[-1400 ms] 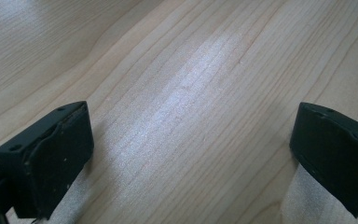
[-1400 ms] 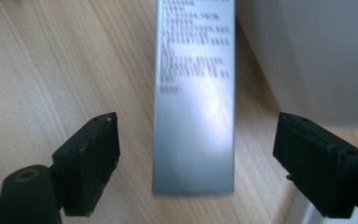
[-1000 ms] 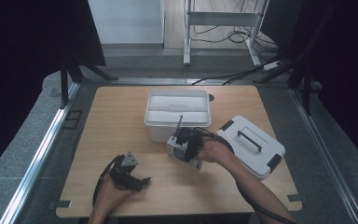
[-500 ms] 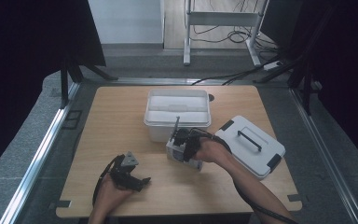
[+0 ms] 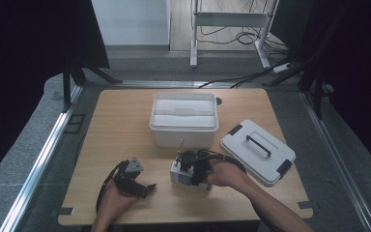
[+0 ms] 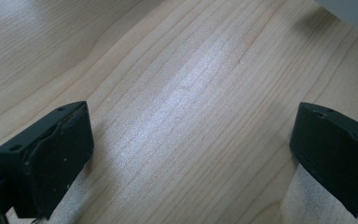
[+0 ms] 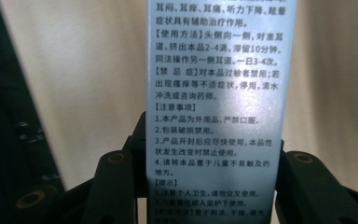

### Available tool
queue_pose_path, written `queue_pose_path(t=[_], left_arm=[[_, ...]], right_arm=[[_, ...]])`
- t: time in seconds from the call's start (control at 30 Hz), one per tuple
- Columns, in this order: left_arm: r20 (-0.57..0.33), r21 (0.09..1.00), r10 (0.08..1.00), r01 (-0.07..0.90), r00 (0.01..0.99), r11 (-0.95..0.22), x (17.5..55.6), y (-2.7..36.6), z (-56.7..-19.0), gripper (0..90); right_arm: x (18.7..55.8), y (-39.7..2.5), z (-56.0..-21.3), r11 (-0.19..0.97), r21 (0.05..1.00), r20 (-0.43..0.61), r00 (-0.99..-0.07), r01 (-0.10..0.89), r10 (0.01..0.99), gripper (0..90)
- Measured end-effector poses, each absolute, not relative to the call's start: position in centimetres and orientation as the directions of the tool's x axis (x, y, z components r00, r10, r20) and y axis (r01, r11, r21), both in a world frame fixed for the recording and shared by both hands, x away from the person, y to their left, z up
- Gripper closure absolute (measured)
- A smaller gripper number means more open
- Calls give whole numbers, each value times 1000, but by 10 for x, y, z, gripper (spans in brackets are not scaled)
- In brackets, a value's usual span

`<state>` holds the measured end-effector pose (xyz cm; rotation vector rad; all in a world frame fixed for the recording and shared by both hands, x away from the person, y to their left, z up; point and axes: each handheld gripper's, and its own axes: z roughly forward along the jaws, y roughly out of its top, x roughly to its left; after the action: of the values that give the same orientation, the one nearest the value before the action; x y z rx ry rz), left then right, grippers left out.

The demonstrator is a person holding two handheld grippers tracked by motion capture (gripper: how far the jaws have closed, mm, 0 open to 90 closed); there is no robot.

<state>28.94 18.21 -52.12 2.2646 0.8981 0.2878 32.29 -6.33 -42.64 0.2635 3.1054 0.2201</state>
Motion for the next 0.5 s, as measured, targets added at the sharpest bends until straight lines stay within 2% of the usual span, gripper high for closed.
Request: queue_pose_path(t=[0.2,0.4,0.5], left_arm=[[-39,661,672,523,740,-537,289,182,-521,0],[-40,662,672,523,739,-536,289,182,-521,0],[-39,662,672,523,739,-537,289,182,-521,0]], right_arm=[[296,-65,-441,983,134,10,-992,129,129,549],[288,-67,-445,982,140,11,-992,123,123,541],[287,-68,-445,983,143,9,-993,118,118,498]])
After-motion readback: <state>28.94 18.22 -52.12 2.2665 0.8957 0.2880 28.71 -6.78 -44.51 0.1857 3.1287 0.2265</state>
